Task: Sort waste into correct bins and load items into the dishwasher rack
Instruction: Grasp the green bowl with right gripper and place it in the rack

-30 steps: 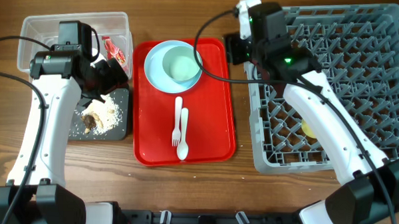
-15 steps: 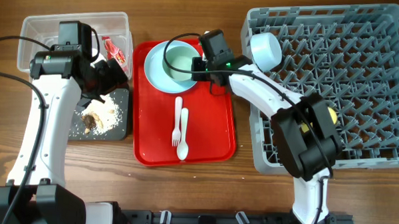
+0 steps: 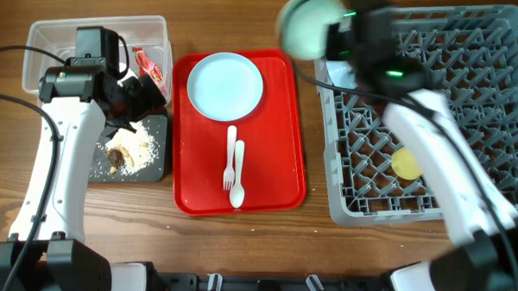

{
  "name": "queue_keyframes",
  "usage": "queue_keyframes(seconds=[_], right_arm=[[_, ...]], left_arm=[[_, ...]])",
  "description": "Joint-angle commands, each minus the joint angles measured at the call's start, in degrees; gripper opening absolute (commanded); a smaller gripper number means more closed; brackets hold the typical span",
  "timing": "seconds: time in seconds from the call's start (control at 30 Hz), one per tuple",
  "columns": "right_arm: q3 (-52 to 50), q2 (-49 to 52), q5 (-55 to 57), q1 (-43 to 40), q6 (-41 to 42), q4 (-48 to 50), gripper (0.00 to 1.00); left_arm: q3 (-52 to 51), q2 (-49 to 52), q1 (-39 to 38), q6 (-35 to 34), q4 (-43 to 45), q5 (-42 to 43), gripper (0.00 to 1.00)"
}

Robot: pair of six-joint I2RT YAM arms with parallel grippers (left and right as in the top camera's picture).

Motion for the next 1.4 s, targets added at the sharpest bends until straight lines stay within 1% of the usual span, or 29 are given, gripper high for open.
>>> queue_keyframes(seconds=[0.0, 0.03, 0.07, 0.1, 0.13, 0.27, 0.43, 0.47, 0.53, 0.67, 0.77, 0.9, 0.97, 1.13, 1.17, 1.2, 1.23, 1.27, 1.3, 1.37], right_arm=[[0.24, -0.57, 18.69, -5.92, -21.73, 1.42, 0.04], [0.2, 0.61, 24.85, -8.07, -28.61, 2.78, 0.04], [0.17, 1.99, 29.88, -9.4, -31.32, 4.13, 0.04], [0.17, 4.55, 36.52, -10.8, -32.46, 6.01, 0.04], [0.17, 6.6, 39.82, -11.37, -32.28, 7.02, 0.04], [0.17, 16.68, 47.69, -11.47, -31.56, 11.63, 0.04], [-0.55, 22.67, 48.0, -9.16, -26.77, 11.3, 0.04], [-0.63, 23.23, 47.63, -8.07, -25.38, 11.3, 0.04], [-0.63, 23.5, 44.63, -6.73, -25.16, 11.3, 0.04], [-0.63, 23.8, 42.36, -6.21, -22.43, 8.26, 0.04], [-0.63, 23.8, 42.62, -6.21, -23.71, 8.2, 0.04], [-0.63, 23.8, 43.39, -6.19, -30.36, 9.46, 0.04], [-0.63, 23.8, 43.41, -5.64, -30.38, 9.05, 0.14], [-0.63, 23.8, 39.6, -3.28, -28.22, 8.26, 0.17], [-0.63, 23.8, 37.83, -3.04, -28.22, 7.34, 0.21], [-0.63, 23.8, 35.28, -2.78, -28.2, 5.22, 0.31], [-0.63, 23.8, 33.64, -2.56, -27.82, 3.13, 0.38], [-0.63, 23.8, 33.35, -2.49, -25.49, 1.42, 0.4], [-0.63, 23.52, 33.31, -2.49, -21.05, -0.28, 0.42], [-0.61, 21.92, 31.93, -2.51, -18.4, -1.64, 0.45]], left_arm=[[0.04, -0.26, 0.46, -0.59, 0.59, -0.76, 1.0], [0.04, -0.26, 0.46, -0.59, 0.81, -0.76, 1.0], [0.04, -0.26, 0.46, -0.59, 0.94, -0.76, 1.0], [0.04, -0.26, 0.46, -0.59, 1.03, -0.76, 1.0], [0.04, -0.26, 0.46, -0.59, 1.01, -0.79, 1.0], [0.04, -0.26, 0.46, -0.59, 0.98, -0.76, 1.0], [0.04, -0.26, 0.46, -0.59, 1.05, -0.76, 1.0], [0.04, -0.26, 0.46, -0.59, 1.03, -0.76, 1.0], [0.04, -0.26, 0.46, -0.59, 1.03, -0.76, 1.0], [0.04, -0.26, 0.46, -0.59, 1.03, -0.76, 1.0], [0.04, -0.26, 0.46, -0.59, 1.03, -0.76, 1.0], [0.04, -0.26, 0.46, -0.59, 1.05, -0.76, 1.0], [0.04, -0.26, 0.46, -0.57, 1.05, -0.76, 1.0], [0.04, -0.26, 0.46, -0.57, 1.03, -0.76, 1.0], [0.04, -0.26, 0.46, -0.57, 1.03, -0.76, 1.0], [0.04, -0.26, 0.46, -0.57, 1.05, -0.79, 1.0], [0.04, -0.26, 0.46, -0.57, 1.14, -0.79, 1.0], [0.04, -0.26, 0.46, -0.57, 1.25, -0.79, 1.0], [0.04, -0.26, 0.46, -0.57, 1.38, -0.76, 1.0], [0.04, -0.26, 0.46, -0.57, 1.42, -0.76, 1.0]])
